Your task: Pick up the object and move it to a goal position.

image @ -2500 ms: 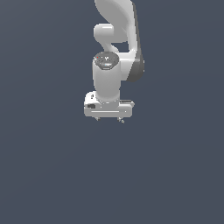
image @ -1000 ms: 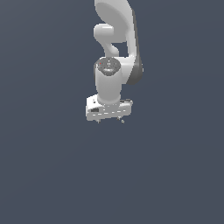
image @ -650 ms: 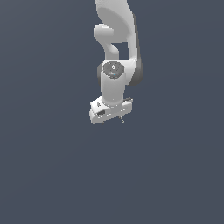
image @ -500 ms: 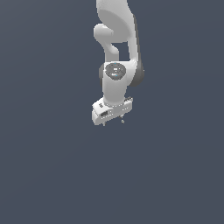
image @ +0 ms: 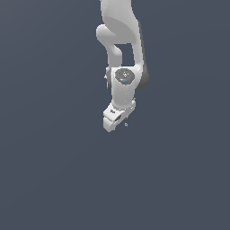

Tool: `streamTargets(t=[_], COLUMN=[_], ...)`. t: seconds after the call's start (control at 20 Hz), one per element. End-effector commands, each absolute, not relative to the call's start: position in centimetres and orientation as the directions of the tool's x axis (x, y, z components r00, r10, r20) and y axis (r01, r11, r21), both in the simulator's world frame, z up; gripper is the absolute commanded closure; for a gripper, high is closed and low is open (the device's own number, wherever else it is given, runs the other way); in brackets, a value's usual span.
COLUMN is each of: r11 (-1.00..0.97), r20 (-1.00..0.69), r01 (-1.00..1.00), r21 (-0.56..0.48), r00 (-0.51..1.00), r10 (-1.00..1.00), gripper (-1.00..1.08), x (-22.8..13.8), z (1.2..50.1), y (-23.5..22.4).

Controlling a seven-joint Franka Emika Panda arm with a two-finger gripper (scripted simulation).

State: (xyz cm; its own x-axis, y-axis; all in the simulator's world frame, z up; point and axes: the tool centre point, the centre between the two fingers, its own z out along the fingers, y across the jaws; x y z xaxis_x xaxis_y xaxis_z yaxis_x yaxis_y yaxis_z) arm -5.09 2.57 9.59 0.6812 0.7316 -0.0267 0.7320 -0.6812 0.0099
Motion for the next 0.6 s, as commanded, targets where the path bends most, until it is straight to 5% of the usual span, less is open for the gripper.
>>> streamTargets(t=[0.0, 0.55], r11=[-0.616, -0.324], r20=[-0.025, -0.010], r01=[0.788, 0.946], r21=[0.008, 0.001], r00=[0.616, 0.324], r10=[0.787, 0.946], gripper=[-0.92, -0.92], x=[-5.7, -8.1], z=[9.0, 6.8], y=[3.2, 5.6])
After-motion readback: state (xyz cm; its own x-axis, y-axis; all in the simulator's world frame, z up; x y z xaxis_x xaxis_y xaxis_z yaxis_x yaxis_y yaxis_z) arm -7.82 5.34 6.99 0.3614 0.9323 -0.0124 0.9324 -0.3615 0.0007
